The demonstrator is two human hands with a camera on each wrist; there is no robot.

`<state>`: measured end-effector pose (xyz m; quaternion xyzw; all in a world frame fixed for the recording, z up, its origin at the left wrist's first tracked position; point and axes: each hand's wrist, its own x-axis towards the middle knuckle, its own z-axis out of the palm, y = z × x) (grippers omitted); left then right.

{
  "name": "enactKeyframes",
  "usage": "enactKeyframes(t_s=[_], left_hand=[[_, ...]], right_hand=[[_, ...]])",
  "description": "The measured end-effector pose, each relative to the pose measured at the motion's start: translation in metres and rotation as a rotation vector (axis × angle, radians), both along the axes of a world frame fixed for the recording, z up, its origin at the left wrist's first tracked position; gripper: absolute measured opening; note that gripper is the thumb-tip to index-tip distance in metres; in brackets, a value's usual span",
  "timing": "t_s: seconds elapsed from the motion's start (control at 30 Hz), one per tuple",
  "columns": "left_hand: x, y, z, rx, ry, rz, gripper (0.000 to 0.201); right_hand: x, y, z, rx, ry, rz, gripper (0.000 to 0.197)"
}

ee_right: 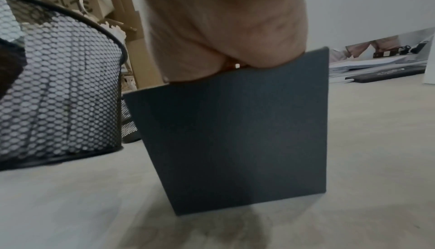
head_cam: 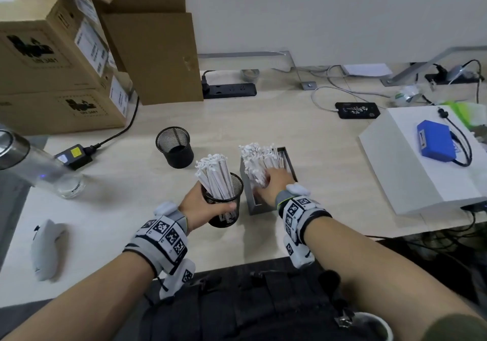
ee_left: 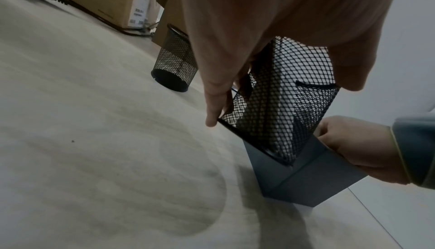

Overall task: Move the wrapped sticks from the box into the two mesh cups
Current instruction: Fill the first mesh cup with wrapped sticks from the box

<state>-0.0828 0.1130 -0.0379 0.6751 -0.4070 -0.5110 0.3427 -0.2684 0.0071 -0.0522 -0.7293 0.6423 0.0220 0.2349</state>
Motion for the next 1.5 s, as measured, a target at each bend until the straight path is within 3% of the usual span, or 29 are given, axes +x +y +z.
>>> enactKeyframes(t_s=[0.13,0.27,0.4,0.67,0.83,0.93,1.07,1.27,1.4,1.5], left_hand=[[-0.003,-0.001,-0.001,0.01,-0.058,-0.021,0.092],[-0.008,-0.004,-0.002,0.003,-0.091,-0.028,0.079],[-0.01,-0.005,0.002,-0.026,-0.102,-0.069,0.08],[-0.004,-0.012,0.01,-0.033,-0.122,-0.093,0.088],[-0.002,-0.015,0.012,-0.045,-0.104,-0.091,0.077],[-0.003,-0.015,0.013,-0.058,-0.101,-0.097,0.082],[-0.004,-0.015,0.015,-0.067,-0.085,-0.098,0.079],[-0.004,-0.013,0.016,-0.056,-0.093,-0.095,0.078],[-0.003,-0.013,0.016,-0.039,-0.109,-0.11,0.087],[-0.002,-0.015,0.016,-0.032,-0.103,-0.111,0.09]], right_hand=[[-0.002,-0.004,0.008,0.081,0.046,0.066,0.026],[-0.01,-0.005,0.015,0.12,0.069,0.061,0.046],[-0.013,-0.01,0.031,0.125,0.106,0.107,0.024],[-0.028,-0.028,0.055,-0.012,-0.165,-0.022,0.031],[-0.034,-0.034,0.057,0.027,-0.315,-0.057,0.017],[-0.03,-0.031,0.053,0.038,-0.365,-0.083,0.009],[-0.027,-0.029,0.052,0.05,-0.415,-0.114,0.029],[-0.029,-0.037,0.064,-0.011,-0.396,-0.184,0.033],[-0.024,-0.044,0.094,-0.101,-0.603,-0.252,0.035],[-0.009,-0.038,0.119,-0.08,-0.796,-0.236,0.026]])
